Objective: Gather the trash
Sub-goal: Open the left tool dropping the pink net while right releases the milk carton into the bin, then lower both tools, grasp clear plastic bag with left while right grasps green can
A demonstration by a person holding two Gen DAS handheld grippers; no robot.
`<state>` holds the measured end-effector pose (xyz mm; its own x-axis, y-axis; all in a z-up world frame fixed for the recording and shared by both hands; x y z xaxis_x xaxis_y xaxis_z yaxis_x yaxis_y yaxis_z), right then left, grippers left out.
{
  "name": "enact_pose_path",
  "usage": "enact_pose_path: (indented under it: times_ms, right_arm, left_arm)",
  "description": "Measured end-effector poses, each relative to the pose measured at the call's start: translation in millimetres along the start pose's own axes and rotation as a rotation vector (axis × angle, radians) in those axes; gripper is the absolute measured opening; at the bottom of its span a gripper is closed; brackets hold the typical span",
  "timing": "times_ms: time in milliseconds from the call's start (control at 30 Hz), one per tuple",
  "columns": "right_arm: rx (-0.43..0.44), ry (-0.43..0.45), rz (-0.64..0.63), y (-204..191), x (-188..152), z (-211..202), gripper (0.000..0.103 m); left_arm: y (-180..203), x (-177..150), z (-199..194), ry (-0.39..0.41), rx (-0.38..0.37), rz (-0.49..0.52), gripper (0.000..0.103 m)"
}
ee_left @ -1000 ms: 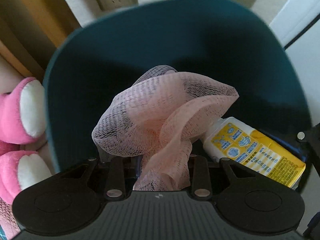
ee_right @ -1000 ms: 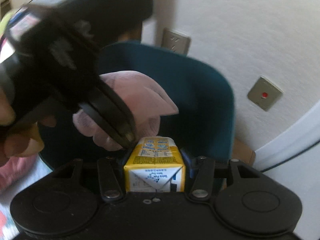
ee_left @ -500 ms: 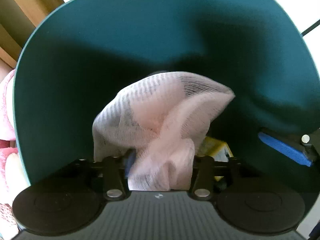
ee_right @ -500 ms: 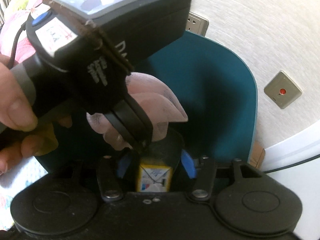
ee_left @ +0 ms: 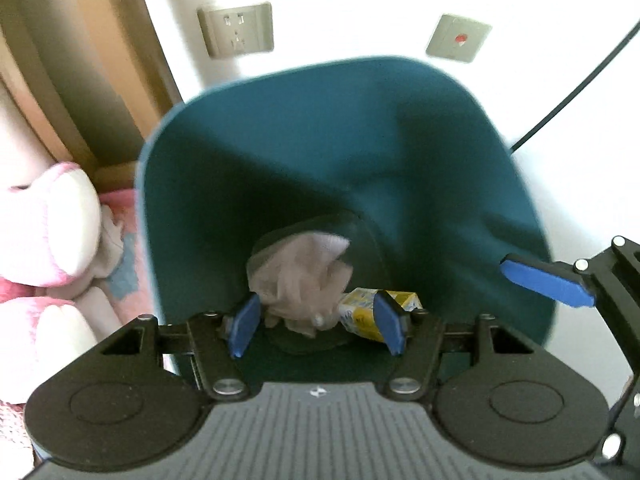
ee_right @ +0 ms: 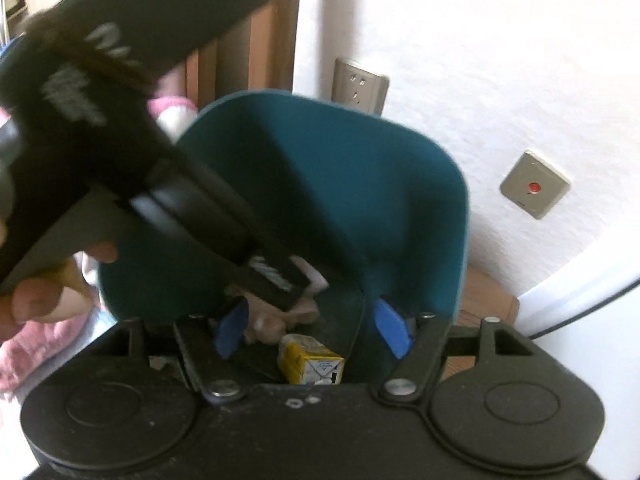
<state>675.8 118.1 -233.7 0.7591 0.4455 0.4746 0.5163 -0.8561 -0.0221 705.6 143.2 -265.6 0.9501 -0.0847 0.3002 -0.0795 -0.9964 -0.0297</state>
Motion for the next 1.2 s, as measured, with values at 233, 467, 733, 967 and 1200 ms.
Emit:
enact_pose_path:
  times_ms: [233,467,733,967,1200]
  right_arm:
    - [-0.006,0.084,0.061,0,-3,-54,0.070]
    - [-0.020,0.167,0.092,-12,-23,-106,0.071]
    - [-0.016,0.247,0.132,-26,-45,-136,0.074]
    - [-0.014,0.325,0.187,-41,-74,-180,0.081]
    - [-0.009,0.364,0.200,-54,-111,-209,0.090]
  left_arm:
    - [12,-11,-68,0.114,0.016,0.019,0.062]
    - [21,-51,-136,0.206,0.030,0.058,0.062]
    - [33,-108,-191,0.283,0.032,0.104,0.062]
    - [39,-153,-229,0.352,0.027,0.141,0.067]
    - [48,-189,-239,0.406,0.050,0.186,0.074]
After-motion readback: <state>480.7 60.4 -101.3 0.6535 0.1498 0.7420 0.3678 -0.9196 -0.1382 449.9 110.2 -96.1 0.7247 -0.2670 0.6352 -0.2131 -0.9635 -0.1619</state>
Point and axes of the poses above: each gripper's, at about its wrist camera, not at the fingertips, and z roughly the way its jaws point, y to its right, x to its top, the point moved 9 cm from there along z, roughly the way its jaws point, and after that the axes turned 12 degrees about z, right-handed, at the moved point
